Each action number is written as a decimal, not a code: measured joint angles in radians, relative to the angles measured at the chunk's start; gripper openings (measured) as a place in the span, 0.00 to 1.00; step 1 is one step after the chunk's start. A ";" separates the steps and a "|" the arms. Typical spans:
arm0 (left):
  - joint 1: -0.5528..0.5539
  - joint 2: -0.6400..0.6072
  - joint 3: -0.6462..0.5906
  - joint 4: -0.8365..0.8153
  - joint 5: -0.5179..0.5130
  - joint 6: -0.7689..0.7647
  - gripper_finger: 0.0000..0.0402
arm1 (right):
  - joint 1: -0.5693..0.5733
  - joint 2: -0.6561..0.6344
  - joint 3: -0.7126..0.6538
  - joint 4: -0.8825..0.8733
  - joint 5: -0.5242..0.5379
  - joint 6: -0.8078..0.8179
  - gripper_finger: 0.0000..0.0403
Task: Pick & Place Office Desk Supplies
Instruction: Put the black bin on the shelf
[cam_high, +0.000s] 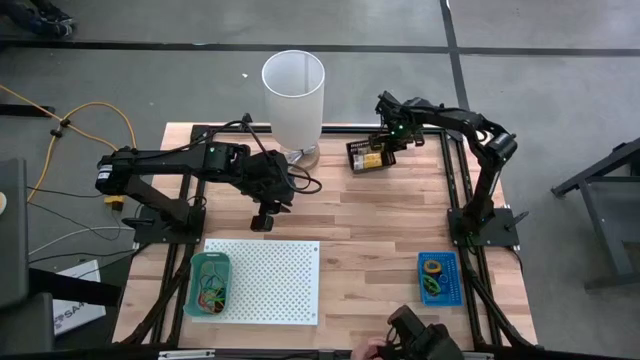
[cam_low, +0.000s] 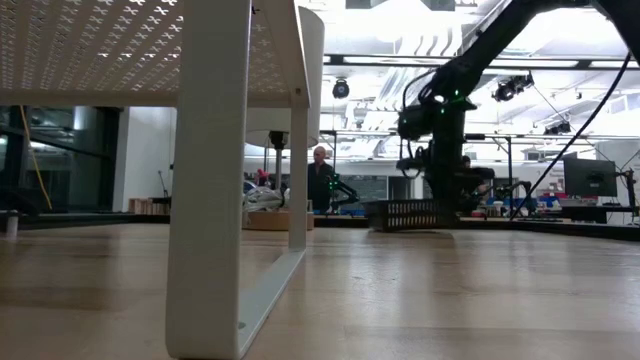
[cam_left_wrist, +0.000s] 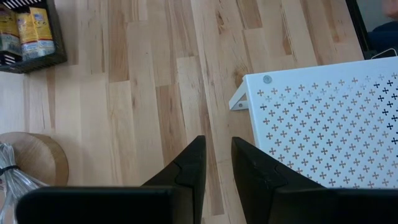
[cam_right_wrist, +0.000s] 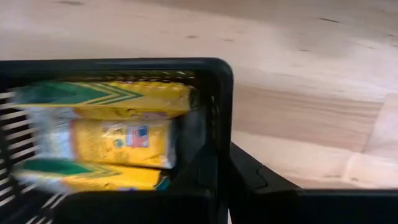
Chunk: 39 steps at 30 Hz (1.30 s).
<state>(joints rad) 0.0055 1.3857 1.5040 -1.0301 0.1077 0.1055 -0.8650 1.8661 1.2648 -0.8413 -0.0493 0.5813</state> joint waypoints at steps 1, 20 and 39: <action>0.000 0.000 0.000 0.000 0.000 0.000 0.18 | 0.001 -0.013 0.000 -0.001 -0.008 -0.006 0.01; 0.000 0.000 0.000 0.000 0.000 0.000 0.18 | 0.211 -0.392 0.000 -0.174 -0.092 0.114 0.01; 0.000 0.000 0.000 0.000 0.000 0.000 0.18 | 0.473 -0.469 0.000 -0.170 -0.092 0.274 0.01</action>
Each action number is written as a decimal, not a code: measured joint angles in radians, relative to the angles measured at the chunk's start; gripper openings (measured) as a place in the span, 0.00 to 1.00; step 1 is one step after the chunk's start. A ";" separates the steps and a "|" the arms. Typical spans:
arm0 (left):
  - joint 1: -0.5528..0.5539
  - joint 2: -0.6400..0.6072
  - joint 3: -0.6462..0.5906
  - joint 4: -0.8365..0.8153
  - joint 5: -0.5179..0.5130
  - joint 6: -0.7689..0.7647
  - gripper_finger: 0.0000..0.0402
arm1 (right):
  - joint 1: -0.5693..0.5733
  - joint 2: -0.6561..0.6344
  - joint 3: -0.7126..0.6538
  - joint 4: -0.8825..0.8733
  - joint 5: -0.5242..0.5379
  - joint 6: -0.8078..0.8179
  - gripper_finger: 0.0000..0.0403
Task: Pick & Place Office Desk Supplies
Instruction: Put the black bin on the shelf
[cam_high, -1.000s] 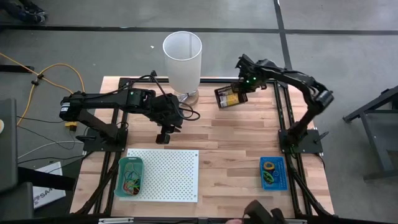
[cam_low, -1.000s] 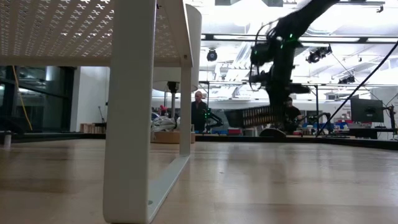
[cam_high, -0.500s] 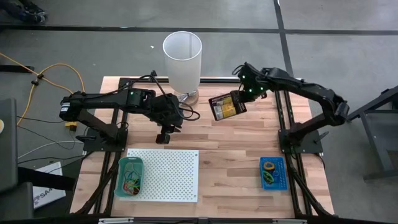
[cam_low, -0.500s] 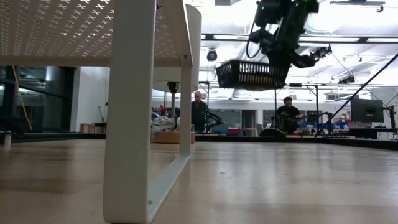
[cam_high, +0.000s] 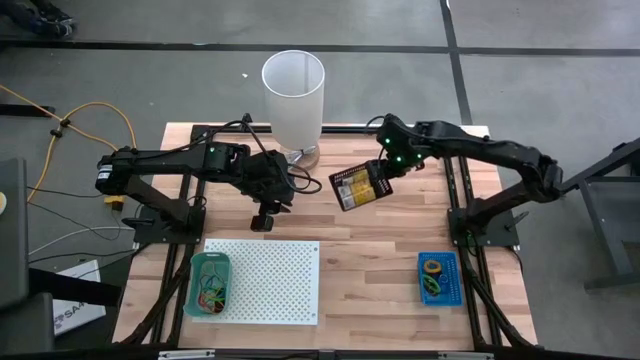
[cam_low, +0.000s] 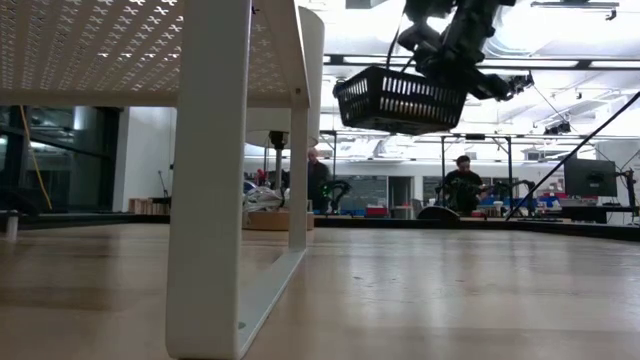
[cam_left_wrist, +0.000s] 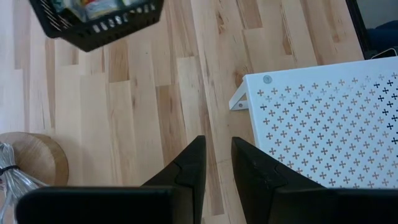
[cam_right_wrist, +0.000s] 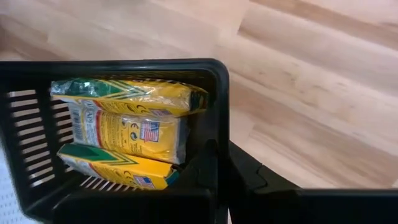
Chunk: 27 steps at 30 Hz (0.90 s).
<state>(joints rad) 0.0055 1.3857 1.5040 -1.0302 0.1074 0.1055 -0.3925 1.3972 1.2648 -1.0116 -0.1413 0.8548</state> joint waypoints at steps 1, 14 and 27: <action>0.000 0.000 0.000 0.000 0.000 0.000 0.18 | 0.011 0.000 0.000 0.004 -0.004 0.007 0.01; 0.000 0.000 0.000 0.000 0.000 0.000 0.18 | 0.205 0.000 0.000 0.123 -0.075 0.066 0.01; 0.000 0.000 0.000 0.000 0.000 0.000 0.18 | 0.249 0.001 0.000 0.083 -0.047 0.037 0.01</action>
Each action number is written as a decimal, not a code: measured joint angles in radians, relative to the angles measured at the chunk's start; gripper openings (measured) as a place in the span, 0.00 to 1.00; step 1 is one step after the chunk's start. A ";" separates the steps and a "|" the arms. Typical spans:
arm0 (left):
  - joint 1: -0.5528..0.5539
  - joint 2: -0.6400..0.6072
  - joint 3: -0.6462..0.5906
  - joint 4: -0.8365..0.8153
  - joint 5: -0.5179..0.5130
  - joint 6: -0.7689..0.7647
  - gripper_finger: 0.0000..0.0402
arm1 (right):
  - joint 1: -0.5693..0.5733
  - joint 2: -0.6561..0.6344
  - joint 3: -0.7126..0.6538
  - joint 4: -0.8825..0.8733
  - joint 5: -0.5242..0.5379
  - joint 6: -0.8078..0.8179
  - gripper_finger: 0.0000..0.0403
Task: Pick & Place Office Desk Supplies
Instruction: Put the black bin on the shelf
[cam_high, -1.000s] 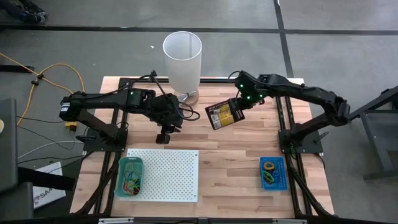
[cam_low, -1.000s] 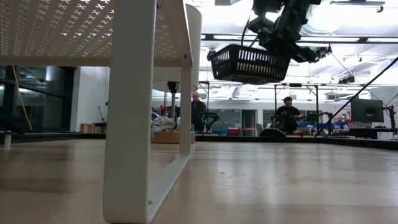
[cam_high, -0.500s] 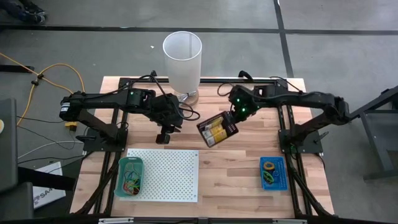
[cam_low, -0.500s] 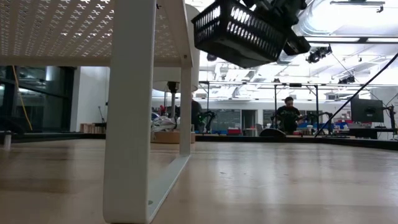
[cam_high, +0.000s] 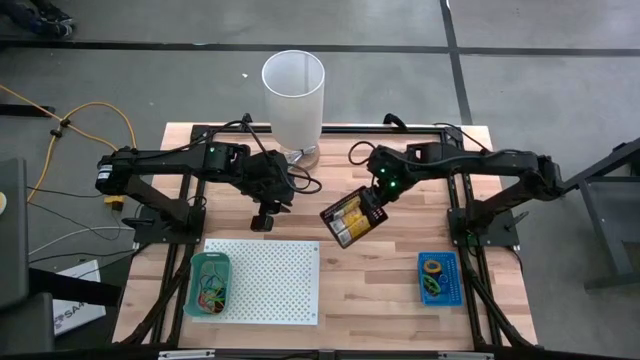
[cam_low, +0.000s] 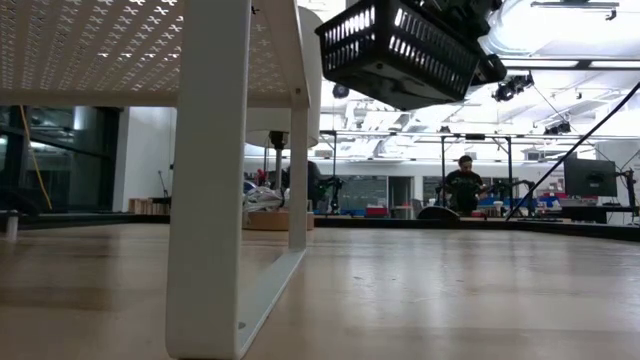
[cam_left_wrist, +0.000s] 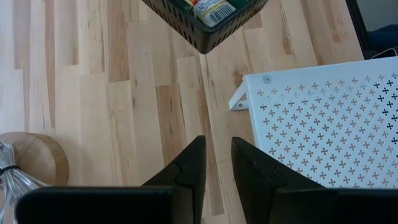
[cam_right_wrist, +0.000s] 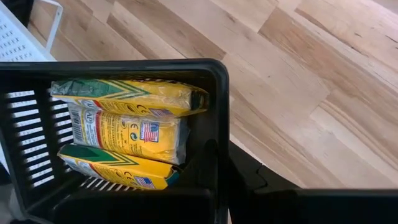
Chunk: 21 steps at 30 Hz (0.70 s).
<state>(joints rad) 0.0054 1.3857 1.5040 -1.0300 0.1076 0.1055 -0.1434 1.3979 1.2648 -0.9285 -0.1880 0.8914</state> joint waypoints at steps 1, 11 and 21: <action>0.000 0.000 0.000 0.000 0.000 0.000 0.18 | 0.000 0.000 0.000 -0.003 0.002 -0.002 0.01; 0.000 0.000 0.000 0.062 0.000 -0.078 0.18 | 0.000 0.000 0.000 -0.074 -0.003 0.029 0.01; 0.000 0.000 0.000 0.189 0.000 -0.174 0.18 | -0.003 0.000 0.000 -0.137 0.058 0.032 0.01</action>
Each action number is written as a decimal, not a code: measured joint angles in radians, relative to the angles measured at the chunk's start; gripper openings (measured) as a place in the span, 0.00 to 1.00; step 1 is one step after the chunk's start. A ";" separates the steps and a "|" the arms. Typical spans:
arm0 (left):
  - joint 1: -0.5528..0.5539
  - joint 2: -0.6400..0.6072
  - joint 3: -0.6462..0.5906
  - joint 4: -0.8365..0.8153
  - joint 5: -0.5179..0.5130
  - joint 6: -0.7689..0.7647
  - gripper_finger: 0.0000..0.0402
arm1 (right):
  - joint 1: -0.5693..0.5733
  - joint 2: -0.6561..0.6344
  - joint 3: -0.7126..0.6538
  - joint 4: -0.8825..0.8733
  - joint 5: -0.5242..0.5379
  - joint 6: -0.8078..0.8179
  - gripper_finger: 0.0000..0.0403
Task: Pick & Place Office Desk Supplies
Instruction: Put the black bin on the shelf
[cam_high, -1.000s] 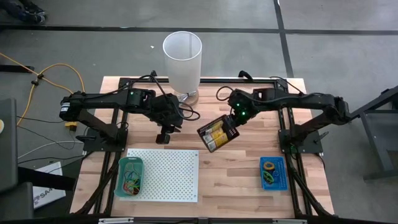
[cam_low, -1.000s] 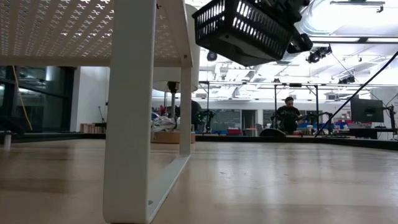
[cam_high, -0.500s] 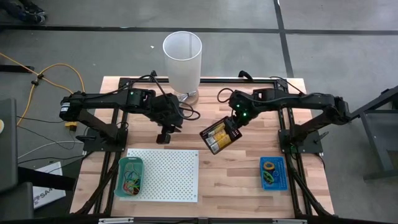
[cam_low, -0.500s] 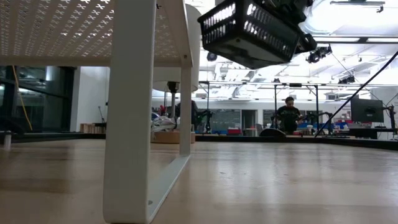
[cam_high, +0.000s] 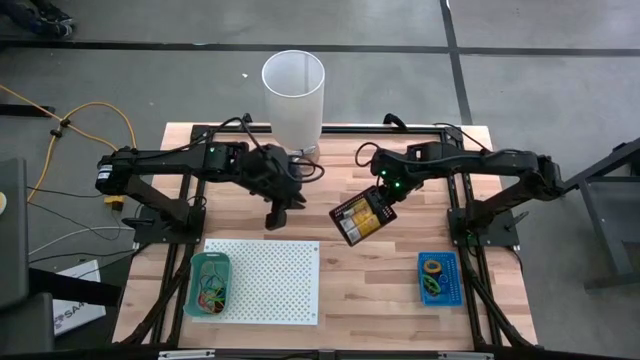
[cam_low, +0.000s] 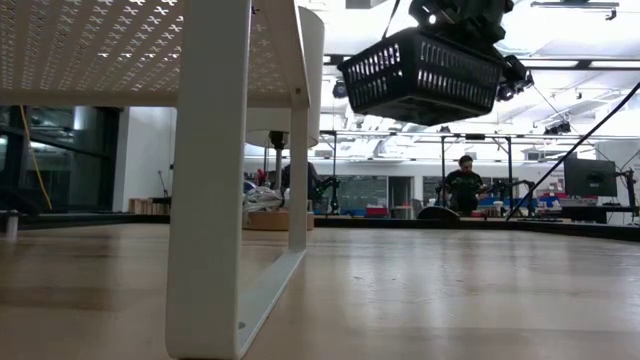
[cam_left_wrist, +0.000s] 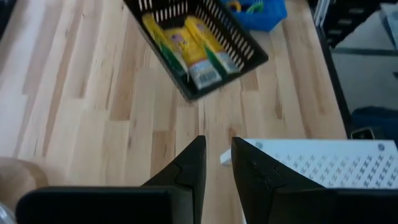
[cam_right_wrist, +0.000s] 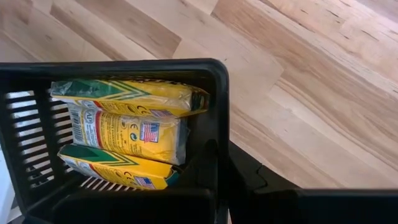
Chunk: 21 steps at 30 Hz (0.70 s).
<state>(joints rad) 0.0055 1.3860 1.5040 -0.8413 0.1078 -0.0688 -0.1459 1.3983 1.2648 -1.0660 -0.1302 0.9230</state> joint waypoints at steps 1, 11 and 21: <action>0.000 0.000 0.000 0.015 0.000 -0.002 0.18 | 0.000 0.000 0.000 0.000 0.000 0.000 0.01; -0.001 0.000 0.000 0.095 0.000 -0.009 0.18 | 0.000 0.000 0.000 0.000 0.001 -0.017 0.01; -0.001 0.000 0.000 0.094 0.000 -0.014 0.18 | 0.000 0.000 0.000 0.000 0.001 -0.027 0.01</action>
<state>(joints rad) 0.0040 1.3861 1.5043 -0.7469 0.1074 -0.0828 -0.1459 1.3983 1.2648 -1.0657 -0.1295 0.8963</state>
